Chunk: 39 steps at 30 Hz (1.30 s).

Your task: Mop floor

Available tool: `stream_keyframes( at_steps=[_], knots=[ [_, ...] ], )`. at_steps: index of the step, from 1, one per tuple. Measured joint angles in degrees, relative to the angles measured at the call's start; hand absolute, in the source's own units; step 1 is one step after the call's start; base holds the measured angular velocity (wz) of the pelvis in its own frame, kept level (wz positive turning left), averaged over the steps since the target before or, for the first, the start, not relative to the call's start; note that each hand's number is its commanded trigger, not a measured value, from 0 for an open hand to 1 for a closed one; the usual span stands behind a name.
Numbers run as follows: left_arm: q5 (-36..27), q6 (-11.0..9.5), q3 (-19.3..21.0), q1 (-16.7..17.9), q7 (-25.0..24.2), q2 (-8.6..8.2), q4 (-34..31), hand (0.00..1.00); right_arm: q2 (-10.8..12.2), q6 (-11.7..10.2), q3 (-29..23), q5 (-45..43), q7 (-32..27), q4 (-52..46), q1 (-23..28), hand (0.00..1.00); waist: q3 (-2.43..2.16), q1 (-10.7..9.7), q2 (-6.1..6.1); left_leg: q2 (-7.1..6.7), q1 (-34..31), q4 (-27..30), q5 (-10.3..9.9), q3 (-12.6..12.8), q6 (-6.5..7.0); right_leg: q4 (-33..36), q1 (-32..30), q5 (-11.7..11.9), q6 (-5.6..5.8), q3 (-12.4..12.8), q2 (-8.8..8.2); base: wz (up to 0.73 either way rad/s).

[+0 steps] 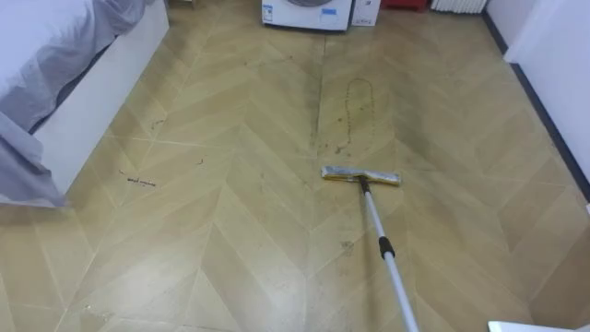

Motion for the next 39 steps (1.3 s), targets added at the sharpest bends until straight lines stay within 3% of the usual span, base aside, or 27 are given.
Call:
stream_keyframes(
  at_steps=[23,33,39],
  knots=[
    [-0.7,0.0,1.0,-0.3,-1.1,-0.14,0.0,0.0,0.0,1.1,-0.9,-0.8,0.6,0.1,-0.3,1.0,0.03,0.4,0.11,0.04,-0.4,0.0,-0.2,-0.1,-0.1,0.0,-0.5,0.0,-0.05,0.2,0.06,0.0],
    [-0.3,0.7,-1.1,-1.8,-0.5,0.13,0.0,0.0,0.0,1.4,-0.8,-0.7,0.4,0.7,-1.9,1.0,0.03,0.5,0.1,-0.01,-4.6,1.1,-0.2,-0.2,-0.13,1.1,-4.7,0.0,-0.08,0.1,-0.06,0.0],
    [-0.8,1.2,-2.3,-4.4,0.3,0.12,0.8,0.0,0.0,2.2,-0.8,0.3,-1.0,0.5,-3.9,1.0,-0.16,0.4,0.78,-0.15,-10.0,3.3,-0.1,0.0,-0.17,3.1,-10.1,0.0,-0.11,0.2,-0.34,-0.01]
  ],
)
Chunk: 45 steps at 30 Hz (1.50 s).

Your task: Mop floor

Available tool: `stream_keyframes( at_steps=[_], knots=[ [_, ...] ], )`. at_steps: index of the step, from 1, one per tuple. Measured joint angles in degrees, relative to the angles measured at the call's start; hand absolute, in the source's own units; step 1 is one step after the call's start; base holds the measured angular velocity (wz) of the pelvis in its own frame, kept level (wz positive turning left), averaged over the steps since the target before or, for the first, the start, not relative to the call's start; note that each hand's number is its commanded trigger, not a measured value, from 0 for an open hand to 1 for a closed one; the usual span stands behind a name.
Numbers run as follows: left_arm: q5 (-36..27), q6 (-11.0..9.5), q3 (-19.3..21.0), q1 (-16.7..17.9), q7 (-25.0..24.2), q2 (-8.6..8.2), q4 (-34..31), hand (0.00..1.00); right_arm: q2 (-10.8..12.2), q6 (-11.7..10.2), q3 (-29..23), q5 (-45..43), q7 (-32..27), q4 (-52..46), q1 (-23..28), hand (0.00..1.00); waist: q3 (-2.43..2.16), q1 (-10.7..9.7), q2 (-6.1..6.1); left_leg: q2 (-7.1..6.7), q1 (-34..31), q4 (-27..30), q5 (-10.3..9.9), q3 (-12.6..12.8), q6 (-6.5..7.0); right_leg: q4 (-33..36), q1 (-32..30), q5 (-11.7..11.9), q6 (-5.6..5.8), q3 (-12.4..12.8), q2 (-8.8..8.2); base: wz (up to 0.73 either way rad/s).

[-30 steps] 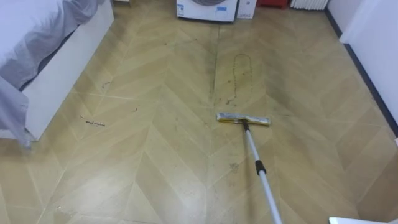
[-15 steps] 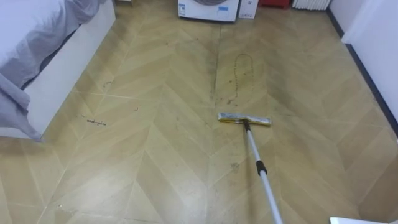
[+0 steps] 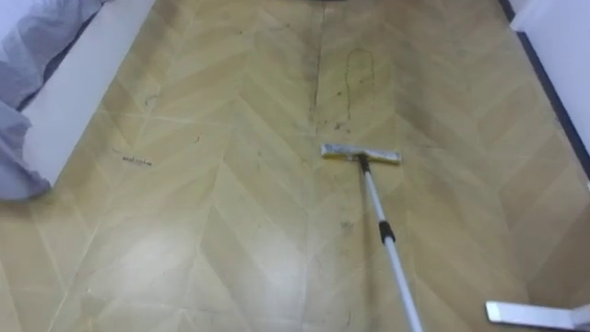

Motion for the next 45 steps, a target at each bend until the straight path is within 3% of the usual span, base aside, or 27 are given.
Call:
stream_keyframes(
  at_steps=[5,10,14,17,19,22,24,26,27,28,29,30,31,32,33,34,35,36,37,38,39,40,41,42,43,44,45],
  knots=[
    [-0.1,-0.9,-0.3,-3.8,0.5,-0.13,2.0,0.0,0.0,-0.6,0.5,1.1,-1.7,0.0,-2.1,1.0,0.41,0.0,-0.01,-0.58,-7.1,3.5,0.1,0.2,-0.11,4.2,-7.5,-0.6,-0.79,-0.2,-0.9,0.0],
    [-0.1,-1.4,-2.9,-4.5,1.7,-0.27,1.9,0.0,0.0,-1.1,1.1,3.0,-3.2,0.1,-2.5,1.0,0.72,-0.1,0.0,-1.75,-13.3,6.8,0.1,0.4,-0.17,9.9,-14.7,-2.7,-1.17,-0.1,-2.54,0.02],
    [0.0,-1.3,-2.3,-4.5,1.7,-0.45,2.3,0.0,-0.1,-1.1,0.9,3.3,-5.2,0.3,-2.5,1.0,0.94,0.1,-0.29,-2.69,-19.9,11.6,-0.4,0.8,-0.8,15.7,-21.7,-4.2,-1.73,0.1,-4.04,0.1],
    [-0.1,-1.2,-2.3,-4.5,1.8,-0.45,3.3,0.0,-0.5,-1.1,1.6,5.5,-6.2,0.7,-2.4,1.0,1.11,0.2,0.19,-2.72,-26.2,18.2,-2.9,0.7,-1.34,21.3,-27.2,-6.5,-2.46,0.2,-4.17,0.15],
    [-0.5,-1.0,-2.3,-4.2,2.6,-0.55,4.5,0.0,-0.7,-1.1,3.1,8.1,-6.2,1.6,-2.1,1.0,1.18,1.1,0.49,-2.72,-29.8,24.2,-5.6,-0.2,-2.01,26.9,-30.5,-9.1,-3.12,0.0,-4.47,0.13],
    [-4.2,-0.9,-2.4,-4.2,3.2,-0.42,4.9,0.0,-0.8,-1.1,3.6,10.4,-6.7,2.2,-1.9,1.0,0.92,2.1,0.64,-2.91,-33.4,30.3,-7.6,-0.5,-3.05,33.5,-34.0,-12.5,-4.68,-0.5,-5.36,0.19],
    [-7.2,-0.8,-3.3,-4.1,3.8,-0.17,5.0,0.0,-0.8,-1.2,3.5,10.6,-7.4,2.3,-2.6,1.0,0.61,2.3,1.11,-2.56,-35.8,34.6,-8.3,-0.5,-3.91,36.4,-35.2,-14.4,-5.11,-1.0,-5.4,0.19],
    [-9.5,-0.7,-4.2,-4.1,4.2,0.37,4.9,0.0,-0.7,-1.1,3.2,10.4,-7.5,4.2,-5.1,1.0,0.61,2.5,0.99,-1.39,-41.1,45.5,-5.2,1.2,-6.05,40.3,-36.2,-16.7,-6.43,-1.1,-5.04,0.19],
    [-11.6,-0.7,-5.6,-3.9,5.1,0.68,4.8,0.0,-1.1,-0.7,3.2,10.2,-7.6,4.9,-6.6,1.0,0.56,4.1,0.21,-0.48,-46.1,54.7,1.8,2.6,-6.45,42.6,-36.7,-17.9,-7.28,-0.1,-4.39,-0.27],
    [-14.2,-0.8,-7.1,-3.1,5.5,0.85,4.6,0.0,-2.1,0.1,3.1,9.9,-7.1,5.8,-9.3,1.0,0.8,6.0,-1.16,0.5,-51.6,64.0,11.5,4.1,-6.34,44.6,-37.2,-18.6,-8.29,0.7,-4.11,-0.48],
    [-15.6,-0.9,-7.8,-2.7,5.5,0.87,4.2,0.0,-2.9,0.2,3.1,9.7,-6.7,6.1,-11.1,1.0,0.91,6.8,-1.38,0.53,-54.9,70.1,13.7,4.6,-6.44,45.6,-37.3,-18.9,-8.72,1.0,-4.17,-0.67],
    [-17.8,-1.4,-9.4,-2.3,5.4,0.9,4.1,0.0,-4.2,0.1,3.2,9.7,-5.9,6.3,-14.3,1.0,1.15,7.9,-1.89,0.8,-61.4,81.9,14.3,6.2,-6.43,47.1,-37.4,-19.2,-9.34,1.7,-4.3,-0.68],
    [-19.2,-2.0,-9.7,-1.8,5.3,0.98,4.1,0.0,-4.8,-0.4,3.2,8.9,-4.9,6.3,-17.8,1.0,1.57,9.5,-3.03,1.63,-66.6,88.4,13.5,8.8,-5.3,47.6,-37.6,-19.4,-9.32,3.4,-4.23,-0.66],
    [-19.6,-2.4,-9.7,-1.4,5.3,1.09,4.1,0.0,-5.0,-0.8,3.3,8.8,-4.4,6.3,-19.5,1.0,1.63,10.0,-3.46,2.14,-68.5,89.3,12.8,10.0,-4.72,47.6,-37.6,-19.4,-9.23,4.3,-4.27,-0.63],
    [-20.0,-3.4,-9.7,-1.0,4.9,1.23,3.9,0.0,-5.3,-1.4,4.2,9.1,-3.2,6.8,-22.3,1.0,2.17,10.9,-4.48,2.63,-70.3,87.2,11.6,11.3,-3.73,47.2,-37.5,-19.7,-8.78,6.0,-4.4,-0.35],
    [-19.9,-4.2,-9.7,-0.8,4.7,1.29,3.9,0.0,-5.8,-2.2,5.7,10.3,-2.1,7.0,-24.0,1.0,2.29,11.0,-4.82,2.39,-69.8,79.7,10.5,11.4,-3.75,46.4,-36.9,-20.3,-7.69,6.6,-4.29,-0.15],
    [-19.8,-4.4,-9.7,-0.8,4.5,1.41,3.9,0.0,-6.2,-2.5,6.3,11.0,-1.6,7.0,-24.2,1.0,2.17,11.0,-4.63,2.19,-68.7,74.0,10.0,11.5,-3.69,45.6,-36.4,-20.4,-7.42,6.5,-3.95,0.22],
    [-19.8,-4.6,-9.9,-0.9,3.4,1.7,3.9,0.0,-7.2,-2.8,7.5,12.5,-0.7,7.0,-23.8,1.0,1.33,10.9,-3.22,2.22,-64.7,60.3,9.2,11.6,-3.56,43.4,-35.1,-21.0,-6.16,6.0,-2.25,0.4],
    [-19.6,-4.4,-10.1,-0.9,2.1,2.09,3.9,0.0,-8.3,-3.1,8.0,13.8,0.0,7.0,-22.0,1.0,0.66,10.9,-1.47,2.17,-58.8,46.6,8.5,12.2,-2.51,40.7,-33.0,-20.9,-4.99,5.7,-0.59,0.41],
    [-19.1,-4.2,-10.1,-1.0,1.3,2.26,4.1,0.0,-8.9,-3.2,8.1,14.1,0.5,6.9,-21.0,1.0,0.23,10.8,-0.68,2.08,-55.8,40.5,8.0,12.7,-1.8,39.0,-31.7,-20.9,-3.89,5.5,0.16,0.43],
    [-18.1,-3.7,-10.3,-1.1,-0.2,2.39,5.0,0.0,-9.6,-3.5,8.1,14.2,1.0,7.0,-17.7,1.0,-0.7,10.6,0.87,1.52,-49.6,30.6,7.0,13.4,-0.29,34.6,-28.6,-20.0,-1.77,5.4,1.53,0.45],
    [-17.7,-2.9,-10.1,-1.3,-1.8,2.7,5.4,0.0,-10.0,-3.5,8.1,14.2,1.3,7.7,-14.3,1.0,-1.5,9.8,2.28,0.64,-43.6,24.2,6.8,14.0,-0.04,33.1,-25.7,-19.0,0.41,5.8,1.79,0.5],
    [-17.2,-2.6,-9.8,-1.4,-2.4,3.1,5.4,0.0,-10.2,-3.2,8.2,14.1,1.6,8.5,-13.2,1.0,-0.93,8.9,1.15,-0.26,-41.9,23.6,6.6,14.7,0.25,35.9,-25.5,-18.7,0.8,6.7,0.91,0.83],
    [-15.8,-2.2,-8.9,-3.4,-2.5,3.52,5.6,0.0,-10.8,-2.5,8.0,14.3,1.1,9.1,-11.4,1.0,0.51,6.6,1.45,-1.61,-41.6,27.7,4.3,16.0,4.13,45.6,-28.2,-18.5,0.0,6.2,-1.69,0.99],
    [-15.3,-2.4,-9.0,-5.0,-2.3,3.4,5.9,0.0,-11.1,-2.1,7.8,15.1,0.0,9.4,-8.6,1.0,0.72,5.7,1.9,-1.68,-42.9,33.1,-0.4,16.6,5.38,56.1,-32.7,-15.1,1.23,6.3,-3.32,0.91],
    [-15.3,-2.7,-9.0,-5.4,-2.2,3.33,5.7,0.0,-10.9,-1.6,7.8,15.5,-0.5,9.4,-7.4,1.0,0.58,5.6,2.19,-1.41,-43.2,35.0,-2.5,16.8,5.74,60.3,-34.9,-11.6,1.15,6.7,-3.52,0.3],
    [-15.4,-2.9,-9.0,-5.6,-1.9,3.35,4.4,0.0,-10.0,-0.4,7.9,16.4,-1.0,9.3,-6.0,1.0,0.24,5.8,2.92,-0.85,-43.0,37.2,-5.6,16.9,6.02,66.5,-38.8,-5.2,0.78,7.4,-3.43,-0.28]
  ],
)
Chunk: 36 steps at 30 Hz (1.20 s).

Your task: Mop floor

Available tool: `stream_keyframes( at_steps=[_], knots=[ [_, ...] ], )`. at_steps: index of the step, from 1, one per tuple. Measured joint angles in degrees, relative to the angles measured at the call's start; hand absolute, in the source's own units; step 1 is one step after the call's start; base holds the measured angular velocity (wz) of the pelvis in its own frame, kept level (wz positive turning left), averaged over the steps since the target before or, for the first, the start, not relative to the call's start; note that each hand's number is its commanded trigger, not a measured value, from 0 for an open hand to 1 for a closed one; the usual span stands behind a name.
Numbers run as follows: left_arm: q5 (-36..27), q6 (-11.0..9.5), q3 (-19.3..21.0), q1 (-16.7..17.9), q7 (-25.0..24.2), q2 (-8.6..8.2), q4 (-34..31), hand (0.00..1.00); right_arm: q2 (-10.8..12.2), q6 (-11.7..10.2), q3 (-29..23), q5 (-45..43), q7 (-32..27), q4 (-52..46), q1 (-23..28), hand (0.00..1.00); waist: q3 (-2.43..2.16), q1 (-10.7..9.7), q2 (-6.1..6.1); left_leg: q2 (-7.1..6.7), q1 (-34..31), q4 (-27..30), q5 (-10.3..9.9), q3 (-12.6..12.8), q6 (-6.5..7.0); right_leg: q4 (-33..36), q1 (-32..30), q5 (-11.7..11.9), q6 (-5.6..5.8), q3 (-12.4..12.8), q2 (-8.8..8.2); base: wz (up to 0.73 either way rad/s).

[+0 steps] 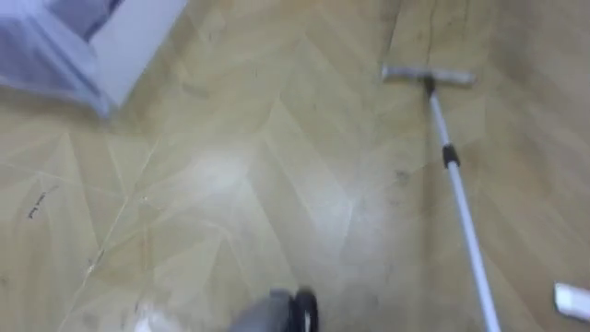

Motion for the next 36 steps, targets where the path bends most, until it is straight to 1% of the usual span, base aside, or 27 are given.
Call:
stream_keyframes(
  at_steps=[1,3,6,8,9,10,11,12,13,14,15,17,19,20,21,22,23,24,25,26,27,28,30,32,33,35,36],
  knots=[
    [0.0,0.1,0.0,0.0,0.9,0.1,-1.6,0.0,1.1,0.9,0.1,0.4,-0.2,-0.4,0.5,1.0,0.08,-0.2,0.4,0.05,0.6,1.0,-1.8,0.0,-0.5,2.5,-4.1,0.5,-0.47,1.0,-0.06,-0.38],
    [0.1,0.0,-0.1,-0.6,2.1,-0.03,-3.2,0.0,3.0,1.2,0.0,0.7,-1.8,-1.4,1.1,1.0,0.1,-1.7,1.1,0.09,1.1,1.0,-3.2,-0.2,0.27,-0.9,-9.3,-1.1,-0.45,1.4,-0.76,-0.15],
    [0.6,0.4,0.0,-0.6,3.0,-1.17,-4.2,0.0,4.9,1.8,-0.9,0.9,-3.7,-1.7,1.4,1.0,0.17,-2.3,2.0,-0.08,3.8,-1.6,-5.6,-0.1,-0.11,-19.7,-12.9,-2.3,-0.7,0.9,-0.52,-0.25],
    [0.5,1.7,0.0,0.9,3.6,-1.73,-4.2,0.0,5.3,3.0,-1.2,0.5,-4.5,-2.2,1.4,1.0,0.21,-2.0,1.82,-0.22,8.3,-4.0,-7.0,-0.2,-0.85,-30.8,-10.6,-1.3,-2.37,-2.2,-0.21,-0.37],
    [0.5,2.9,0.0,2.2,3.9,-1.7,-4.7,0.0,5.4,4.3,-1.2,0.3,-4.8,-3.0,1.4,1.0,0.24,-1.6,1.29,-0.18,11.1,-4.2,-7.6,-0.5,-1.92,-34.5,-8.0,-0.6,-4.03,-4.4,0.34,-0.21],
    [0.2,3.5,0.0,2.9,4.9,-1.67,-4.9,0.0,5.2,5.1,-1.3,0.2,-5.4,-2.8,0.7,1.0,0.33,-1.1,0.83,0.54,11.1,1.6,-6.8,-0.4,-3.7,-33.8,-6.1,-0.8,-5.8,-4.3,0.98,-0.08],
    [-0.1,3.7,-0.1,3.1,5.4,-1.55,-5.1,0.0,5.0,5.6,-1.4,0.1,-5.7,-2.8,0.0,1.0,0.49,-1.1,0.39,1.43,9.7,7.0,-5.1,-0.2,-5.84,-32.2,-5.4,-1.6,-5.95,-4.1,1.13,0.0],
    [-1.5,3.8,-0.2,3.6,6.4,-1.19,-5.3,0.0,4.5,6.8,-1.4,-0.3,-6.2,-2.8,-2.6,1.0,0.66,-0.4,-0.9,2.92,6.2,17.3,1.1,-0.2,-7.9,-29.1,-4.7,-2.6,-6.37,-2.7,1.39,-0.28],
    [-4.1,3.7,-0.6,3.9,7.5,-1.14,-5.3,0.0,3.4,7.3,-1.3,-0.8,-6.4,-2.8,-6.6,1.0,1.11,1.1,-2.57,3.4,2.4,25.1,10.3,-0.4,-8.43,-26.3,-4.5,-4.8,-7.26,-1.7,1.32,-0.51],
    [-5.1,3.4,-0.8,3.8,7.7,-1.31,-5.3,0.0,2.6,7.4,-1.3,-1.2,-6.4,-2.8,-9.0,1.0,1.35,1.9,-3.15,3.35,0.3,28.2,13.7,-1.0,-8.78,-25.3,-4.5,-5.9,-7.43,-1.1,1.36,-0.48],
    [-6.1,2.6,-1.2,3.3,7.9,-1.46,-5.6,0.0,1.1,7.2,-1.3,-1.6,-6.5,-3.0,-13.6,1.0,1.49,2.4,-3.41,3.59,-4.6,32.9,14.0,-2.6,-8.77,-23.6,-4.4,-7.7,-7.3,-1.0,1.54,-0.27],
    [-6.4,1.9,-1.2,3.3,8.2,-1.03,-7.5,0.0,0.7,5.9,-0.8,-1.5,-6.9,-3.2,-19.4,1.0,2.12,4.1,-4.34,5.95,-9.8,32.4,11.9,-3.6,-8.46,-22.8,-3.2,-9.8,-6.93,-0.7,2.69,-0.19],
    [-6.2,1.1,-1.3,3.4,8.1,-0.93,-8.5,0.0,0.6,3.6,-0.3,-0.9,-6.6,-4.7,-23.8,1.0,2.51,5.3,-5.18,6.14,-10.4,15.1,7.8,-5.5,-9.18,-23.6,0.4,-12.5,-5.83,-0.3,2.8,-0.03],
    [-6.2,1.1,-1.3,3.4,7.9,-0.95,-8.5,0.0,0.5,3.3,-0.1,-0.5,-6.5,-4.9,-24.2,1.0,2.49,5.4,-5.17,6.07,-9.8,9.4,7.7,-6.1,-9.18,-24.1,1.5,-13.2,-5.36,-0.4,2.78,0.2],
    [-6.2,1.1,-1.2,3.4,7.7,-0.89,-8.5,0.0,0.3,3.1,-0.1,1.0,-6.2,-5.1,-24.2,1.0,2.37,5.5,-4.97,6.16,-8.7,-1.0,8.1,-6.5,-9.19,-25.1,4.0,-14.8,-4.5,-1.1,2.46,0.37],
    [-6.2,1.1,-1.1,3.2,7.1,-0.43,-8.1,0.0,0.3,3.0,-0.1,1.9,-6.1,-5.1,-22.8,1.0,2.18,5.2,-5.42,5.48,-8.3,-2.1,8.2,-5.4,-6.59,-25.6,6.0,-16.8,-3.22,-1.5,0.76,0.47],
    [-6.1,1.1,-1.2,2.9,6.8,-0.38,-8.1,0.0,0.1,3.0,-0.1,2.3,-6.0,-5.0,-21.6,1.0,1.83,4.9,-5.67,4.83,-7.7,-2.0,7.3,-4.8,-5.2,-25.8,6.9,-17.5,-2.26,-1.7,0.04,0.71],
    [-5.8,1.2,-1.2,1.8,6.6,-0.57,-7.7,0.0,-0.6,2.7,-0.1,3.2,-5.9,-4.8,-18.8,1.0,1.85,4.4,-5.27,3.12,-6.4,-1.6,5.6,-4.6,-3.71,-24.7,8.0,-17.6,-1.68,-1.1,-1.07,0.65],
    [-4.2,1.0,-1.2,1.1,6.5,-0.62,-7.7,0.0,-1.1,2.2,0.0,3.7,-5.6,-3.8,-15.4,1.0,1.73,4.4,-4.79,1.79,-4.5,-1.3,3.5,-4.1,-2.46,-21.0,8.0,-15.5,-0.51,-0.5,-2.1,0.55],
    [-3.8,0.9,-1.2,0.9,6.5,-0.66,-7.6,0.0,-1.3,2.0,0.0,3.7,-5.6,-2.9,-13.9,1.0,1.65,4.3,-4.29,1.17,-3.5,-1.0,2.5,-4.1,-2.11,-18.9,7.7,-13.8,-0.2,0.0,-2.57,0.33],
    [-3.5,0.6,-1.1,0.8,6.6,-0.76,-7.5,0.0,-1.6,2.0,0.0,3.6,-6.3,-2.1,-10.1,1.0,0.95,3.7,-2.94,-0.06,-1.6,-1.0,0.6,-4.4,-1.43,-14.2,6.5,-9.9,0.27,1.4,-2.79,0.18],
    [-3.0,-0.1,-1.1,0.8,6.8,-1.11,-7.7,0.0,-1.8,1.9,0.0,3.5,-7.5,-2.2,-6.1,1.0,0.53,3.6,-1.02,-0.22,-0.2,-1.0,-1.1,-4.9,-1.06,-10.9,4.4,-8.5,0.37,1.9,-2.38,0.12],
    [-2.0,-0.5,-1.1,0.8,7.1,-1.32,-7.7,0.0,-0.7,1.7,-0.1,3.3,-10.0,-3.1,-1.6,1.0,0.38,2.6,1.42,-0.24,2.0,-2.3,-2.2,-5.3,-1.0,-9.8,-0.4,-8.5,0.36,1.8,-1.56,-0.08],
    [-1.6,-0.4,-0.6,0.8,7.4,-1.22,-7.1,0.0,1.9,1.7,-0.4,3.6,-11.7,-3.2,0.7,1.0,0.15,1.6,2.35,-0.2,4.4,-4.7,-2.8,-5.5,-1.41,-15.2,-4.6,-8.2,-0.05,1.8,-0.71,-0.2],
    [-1.6,-0.3,-0.7,1.0,7.4,-1.2,-7.0,0.0,3.6,1.7,-0.9,3.8,-12.0,-3.2,1.8,1.0,0.14,0.7,2.34,-0.24,6.4,-6.6,-3.1,-5.7,-1.97,-21.8,-5.7,-7.4,-0.38,1.8,-0.34,-0.17],
    [-1.6,0.4,-0.7,1.4,7.3,-1.43,-7.1,0.0,5.3,1.8,-1.8,3.9,-11.9,-3.2,2.9,1.0,0.18,-0.1,2.15,-0.21,9.7,-8.6,-4.0,-6.1,-2.91,-32.3,-5.6,-4.9,-1.96,1.1,0.4,-0.06],
    [-1.7,1.2,-0.7,1.9,7.3,-1.52,-7.2,0.0,6.1,2.7,-2.4,3.8,-11.9,-3.2,3.0,1.0,0.3,-0.5,1.7,-0.11,11.9,-8.7,-5.5,-6.2,-3.7,-36.8,-4.6,-2.6,-3.51,-0.7,0.21,0.14]
  ],
)
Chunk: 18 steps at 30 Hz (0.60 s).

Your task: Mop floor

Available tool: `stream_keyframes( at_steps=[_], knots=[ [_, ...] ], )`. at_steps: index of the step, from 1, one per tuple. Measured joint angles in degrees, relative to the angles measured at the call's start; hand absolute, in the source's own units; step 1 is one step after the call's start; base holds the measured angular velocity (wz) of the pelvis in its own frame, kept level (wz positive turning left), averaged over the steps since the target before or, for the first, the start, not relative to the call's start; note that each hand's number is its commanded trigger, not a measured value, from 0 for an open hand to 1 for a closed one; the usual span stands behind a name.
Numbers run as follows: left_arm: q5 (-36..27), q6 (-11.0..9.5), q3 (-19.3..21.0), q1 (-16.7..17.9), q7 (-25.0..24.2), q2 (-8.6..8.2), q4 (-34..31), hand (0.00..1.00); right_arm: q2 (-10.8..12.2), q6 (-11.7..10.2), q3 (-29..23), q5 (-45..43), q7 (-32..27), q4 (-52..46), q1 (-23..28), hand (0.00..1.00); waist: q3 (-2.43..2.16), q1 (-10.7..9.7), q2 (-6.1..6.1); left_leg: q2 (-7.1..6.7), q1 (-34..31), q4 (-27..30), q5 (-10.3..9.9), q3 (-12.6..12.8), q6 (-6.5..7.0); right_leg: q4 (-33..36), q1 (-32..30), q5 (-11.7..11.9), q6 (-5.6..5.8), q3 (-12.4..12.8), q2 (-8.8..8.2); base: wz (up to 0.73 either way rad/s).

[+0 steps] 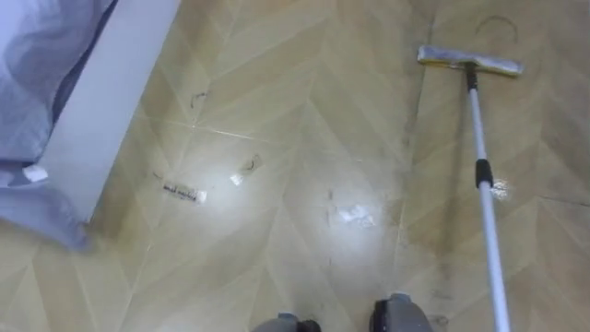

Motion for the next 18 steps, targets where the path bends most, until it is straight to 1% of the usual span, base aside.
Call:
stream_keyframes(
  at_steps=[1,2,3,4,5,6,7,8,9,10,11,12,13,14,15,16,17,18],
  knots=[
    [-0.4,1.1,0.1,0.4,0.0,-0.16,0.1,0.0,0.1,1.2,-0.1,0.0,0.1,0.2,0.0,1.0,0.24,-0.5,-0.66,0.21,1.9,1.2,-1.8,-0.4,-0.93,1.4,1.3,0.7,-0.27,-0.3,0.03,0.16],
    [-1.0,2.0,0.1,0.5,0.0,-0.15,0.0,0.0,-0.2,2.1,-0.2,-0.1,0.1,0.6,-1.1,1.0,0.12,-0.2,-0.74,0.95,1.6,6.3,-2.5,0.0,-2.09,3.6,2.0,-0.1,-0.18,-0.8,0.03,0.11],
    [-1.4,2.0,0.0,0.5,0.1,-0.08,0.1,0.0,-0.6,2.4,-0.1,-0.3,0.1,0.7,-2.4,1.0,0.39,-0.1,-1.11,1.39,0.1,10.6,-2.0,0.1,-3.01,4.9,2.1,-0.9,-0.25,-0.8,0.54,-0.19],
    [-3.5,2.1,-0.5,0.9,0.7,0.22,0.1,0.0,-1.6,3.4,-0.2,-1.3,0.2,1.0,-5.9,1.0,0.54,0.4,-1.7,2.97,-3.5,20.0,1.3,0.1,-4.57,8.1,2.0,-2.4,-1.68,-0.3,1.58,-0.55],
    [-6.0,2.3,-0.7,1.1,1.3,0.36,0.1,0.0,-3.1,4.0,0.4,-1.7,0.6,1.0,-10.4,1.0,0.62,1.6,-2.84,4.24,-6.8,27.8,6.2,0.0,-5.2,10.7,1.6,-4.4,-2.52,0.4,2.36,-0.63],
    [-7.3,2.2,-0.8,1.1,1.3,0.48,0.0,0.0,-3.9,4.0,1.0,-1.4,1.0,0.9,-12.8,1.0,0.73,2.0,-3.27,4.31,-8.2,30.8,8.7,0.0,-5.71,11.8,1.5,-5.2,-2.93,0.9,2.73,-0.53],
    [-8.7,1.8,-1.4,1.1,1.3,0.74,-0.5,0.0,-5.0,3.6,2.6,-0.9,1.5,0.6,-17.7,1.0,0.92,2.5,-4.01,4.54,-11.0,34.3,9.9,-0.1,-6.25,13.4,1.4,-6.6,-3.15,1.4,3.3,-0.21],
    [-9.0,1.5,-1.6,1.1,1.3,0.82,-0.8,0.0,-5.3,3.1,3.2,-0.9,1.6,0.3,-20.0,1.0,1.09,2.7,-4.38,4.74,-12.5,34.7,9.7,-0.1,-6.13,13.7,1.6,-7.0,-3.13,1.5,3.62,-0.21],
    [-9.0,1.4,-1.4,1.2,1.3,1.11,-1.7,0.0,-6.3,1.7,4.0,-0.5,1.9,0.0,-23.5,1.0,1.54,3.4,-5.26,5.27,-15.6,32.9,9.1,0.0,-5.73,14.1,1.9,-7.6,-3.43,1.8,4.4,-0.25],
    [-9.0,1.5,-1.1,1.5,1.3,1.49,-3.2,0.0,-6.4,0.3,4.5,0.9,2.1,-1.5,-26.1,1.0,2.02,4.8,-6.24,5.09,-17.5,27.9,8.1,-0.1,-5.63,13.9,2.7,-8.3,-3.56,2.2,4.66,-0.22],
    [-8.9,1.4,-1.1,1.8,1.3,1.62,-3.7,0.0,-6.3,-0.4,4.5,1.6,2.5,-2.2,-27.1,1.0,2.1,4.9,-6.45,5.06,-18.2,24.1,7.9,-0.1,-5.85,13.5,3.4,-8.7,-3.51,2.1,4.77,0.0],
    [-8.9,1.5,-1.1,2.1,1.0,1.58,-3.9,0.0,-6.2,-1.3,4.4,3.6,3.4,-2.3,-28.0,1.0,1.94,5.1,-6.54,4.97,-18.7,15.2,8.2,-0.2,-6.16,11.9,5.3,-9.3,-3.13,1.7,4.94,0.22],
    [-9.0,1.6,-1.1,2.0,0.3,1.6,-3.8,0.0,-6.3,-1.2,4.4,5.7,4.1,-2.3,-28.0,1.0,1.88,5.3,-6.48,4.82,-18.8,6.9,10.1,-0.2,-5.34,10.1,7.4,-10.1,-2.62,1.3,4.9,0.25],
    [-8.9,1.7,-1.0,1.9,-0.1,1.68,-3.6,0.0,-6.2,-1.2,4.3,6.2,4.5,-2.3,-27.5,1.0,1.85,5.2,-6.52,4.59,-18.7,5.5,11.8,-0.1,-4.77,9.6,8.5,-10.6,-2.2,1.2,4.6,0.35],
    [-8.6,1.8,-1.0,2.0,-0.9,1.65,-3.5,0.0,-6.4,-1.3,4.1,6.6,5.0,-2.2,-25.3,1.0,1.44,4.6,-6.33,3.66,-17.5,4.6,12.6,0.5,-2.6,8.8,10.7,-11.9,-1.14,0.7,3.4,0.7],
    [-7.9,1.8,-1.1,1.6,-1.9,1.49,-3.2,0.0,-7.1,-1.5,4.0,7.7,5.3,-2.0,-22.0,1.0,0.79,3.5,-5.4,2.59,-16.3,4.5,11.7,0.8,-0.7,8.2,12.5,-12.6,-0.15,0.6,2.54,0.82],
    [-7.6,1.8,-1.0,1.0,-2.1,1.49,-3.2,0.0,-7.4,-1.8,3.9,7.9,5.5,-2.0,-19.9,1.0,0.81,3.5,-5.11,2.29,-15.6,4.5,11.2,1.6,0.16,8.7,13.1,-12.6,-0.11,0.9,2.06,0.84],
    [-7.4,1.6,-0.7,0.3,-2.2,1.61,-3.1,0.0,-7.5,-2.4,3.9,8.1,5.6,-1.0,-16.1,1.0,0.7,3.2,-4.8,1.88,-13.8,4.4,9.7,3.6,1.41,11.4,13.3,-12.1,0.76,1.4,0.81,0.6]
  ],
)
